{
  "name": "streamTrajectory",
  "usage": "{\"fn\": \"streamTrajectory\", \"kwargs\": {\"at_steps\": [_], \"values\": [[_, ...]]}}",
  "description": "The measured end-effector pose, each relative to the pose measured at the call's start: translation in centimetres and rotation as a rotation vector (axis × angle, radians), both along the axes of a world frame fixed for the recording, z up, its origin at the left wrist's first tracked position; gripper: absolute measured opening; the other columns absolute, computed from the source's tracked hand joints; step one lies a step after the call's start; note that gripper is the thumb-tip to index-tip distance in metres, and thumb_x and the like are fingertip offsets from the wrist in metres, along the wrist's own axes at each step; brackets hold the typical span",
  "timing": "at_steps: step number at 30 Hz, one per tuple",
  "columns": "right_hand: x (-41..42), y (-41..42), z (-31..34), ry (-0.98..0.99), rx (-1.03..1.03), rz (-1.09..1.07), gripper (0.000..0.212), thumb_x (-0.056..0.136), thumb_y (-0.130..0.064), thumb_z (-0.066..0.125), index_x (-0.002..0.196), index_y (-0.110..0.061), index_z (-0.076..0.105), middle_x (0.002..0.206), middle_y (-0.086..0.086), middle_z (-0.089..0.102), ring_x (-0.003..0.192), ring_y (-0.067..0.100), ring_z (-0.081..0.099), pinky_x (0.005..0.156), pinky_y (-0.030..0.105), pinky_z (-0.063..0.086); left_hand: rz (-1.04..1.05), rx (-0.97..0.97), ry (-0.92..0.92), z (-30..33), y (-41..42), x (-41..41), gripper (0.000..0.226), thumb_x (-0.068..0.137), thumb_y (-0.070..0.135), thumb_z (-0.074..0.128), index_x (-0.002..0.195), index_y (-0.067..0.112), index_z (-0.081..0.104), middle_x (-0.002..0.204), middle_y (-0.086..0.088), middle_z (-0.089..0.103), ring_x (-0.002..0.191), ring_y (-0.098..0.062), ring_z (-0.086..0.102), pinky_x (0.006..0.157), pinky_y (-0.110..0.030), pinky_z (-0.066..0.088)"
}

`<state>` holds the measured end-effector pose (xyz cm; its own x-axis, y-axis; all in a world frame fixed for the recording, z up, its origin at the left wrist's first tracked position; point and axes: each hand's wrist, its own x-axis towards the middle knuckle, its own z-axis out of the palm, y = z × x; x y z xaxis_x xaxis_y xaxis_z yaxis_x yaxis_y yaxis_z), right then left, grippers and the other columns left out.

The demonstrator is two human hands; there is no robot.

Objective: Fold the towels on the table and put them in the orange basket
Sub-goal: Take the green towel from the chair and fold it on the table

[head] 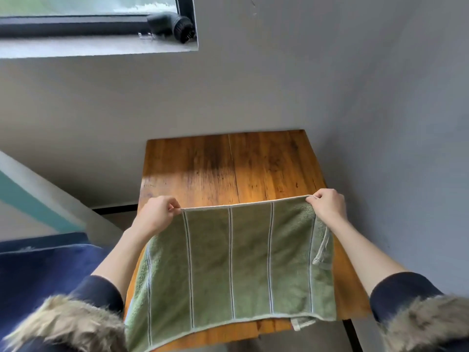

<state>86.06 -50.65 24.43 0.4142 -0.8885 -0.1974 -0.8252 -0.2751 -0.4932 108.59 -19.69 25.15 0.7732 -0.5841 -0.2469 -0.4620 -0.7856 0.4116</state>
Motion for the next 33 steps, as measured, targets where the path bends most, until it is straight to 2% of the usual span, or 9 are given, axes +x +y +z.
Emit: {"fn": "streamTrajectory", "kwargs": {"at_steps": [3,6,9,12,19,25,28,30,33], "values": [[2.9,-2.9,-1.9,0.022,0.006,0.022,0.017,0.085,-0.026,0.065,0.073,-0.013,0.066,0.090,0.011,0.070,0.076,0.024,0.050,0.069,0.025,0.037,0.029,0.037,0.006,-1.9,-2.8,2.1,0.014,0.088,0.022,0.063,0.092,0.010,0.070,0.098,-0.013,0.070,0.086,-0.025,0.062,0.071,-0.028,0.044],[5.3,-5.1,-3.5,0.016,-0.021,0.034,0.016,0.088,-0.022,0.061,0.085,-0.009,0.070,0.095,0.014,0.070,0.088,0.032,0.057,0.071,0.029,0.040,0.059,0.014,-0.035,-3.6,-5.3,4.0,0.016,0.089,0.022,0.062,0.095,0.009,0.069,0.098,-0.011,0.069,0.082,-0.021,0.058,0.072,-0.027,0.042],[6.8,-5.8,-5.0,0.060,-0.006,0.097,0.027,0.091,-0.020,0.056,0.112,-0.006,0.064,0.116,0.017,0.063,0.107,0.035,0.054,0.088,0.034,0.044,0.057,-0.011,-0.001,-5.4,-6.4,5.4,0.022,0.091,0.014,0.057,0.111,0.009,0.064,0.108,-0.012,0.062,0.094,-0.022,0.059,0.085,-0.032,0.044],[7.4,-4.7,-6.4,0.109,0.024,0.157,0.041,0.093,-0.021,0.053,0.132,-0.008,0.049,0.134,0.016,0.049,0.122,0.033,0.044,0.099,0.038,0.038,0.067,0.012,0.065,-7.3,-5.6,5.8,0.031,0.092,0.010,0.052,0.123,0.010,0.056,0.118,-0.015,0.055,0.110,-0.028,0.055,0.095,-0.038,0.042],[9.7,5.1,-11.0,0.175,0.142,0.419,0.051,0.096,-0.028,0.047,0.143,-0.015,0.034,0.152,0.006,0.029,0.141,0.023,0.023,0.116,0.042,0.018,0.196,0.082,0.125,-11.9,1.6,5.3,0.040,0.091,0.002,0.049,0.131,0.006,0.050,0.132,-0.019,0.047,0.122,-0.033,0.045,0.105,-0.040,0.034],[11.4,14.5,-14.8,0.349,0.126,0.653,0.073,0.091,-0.051,0.048,0.149,-0.031,0.008,0.158,0.000,-0.008,0.145,0.021,-0.013,0.112,0.056,-0.003,0.040,0.107,0.078,-15.3,5.7,3.6,0.058,0.092,0.019,0.055,0.144,0.008,0.030,0.154,-0.013,0.023,0.141,-0.030,0.021,0.113,-0.043,0.023],[11.6,17.3,-15.9,0.431,0.157,0.661,0.085,0.086,-0.058,0.050,0.149,-0.034,-0.002,0.156,-0.001,-0.020,0.143,0.024,-0.021,0.110,0.062,0.000,0.255,-0.020,0.120,-16.4,5.7,3.9,0.058,0.092,0.021,0.055,0.142,0.003,0.031,0.142,-0.017,0.036,0.131,-0.031,0.033,0.110,-0.040,0.027],[11.3,18.3,-16.4,0.491,0.145,0.662,0.091,0.083,-0.061,0.052,0.148,-0.035,-0.008,0.154,0.000,-0.027,0.141,0.025,-0.024,0.109,0.063,0.001,0.390,-0.082,0.119,-16.8,5.4,4.5,0.047,0.091,0.020,0.057,0.133,0.003,0.044,0.126,-0.017,0.047,0.118,-0.032,0.044,0.102,-0.040,0.035],[10.9,18.7,-16.7,0.535,0.117,0.657,0.095,0.083,-0.062,0.052,0.147,-0.035,-0.013,0.152,0.000,-0.031,0.140,0.026,-0.027,0.109,0.063,0.000,0.438,-0.090,0.161,-16.8,5.2,5.5,0.026,0.091,0.016,0.057,0.113,0.004,0.059,0.111,-0.014,0.058,0.105,-0.031,0.053,0.092,-0.039,0.041]]}}
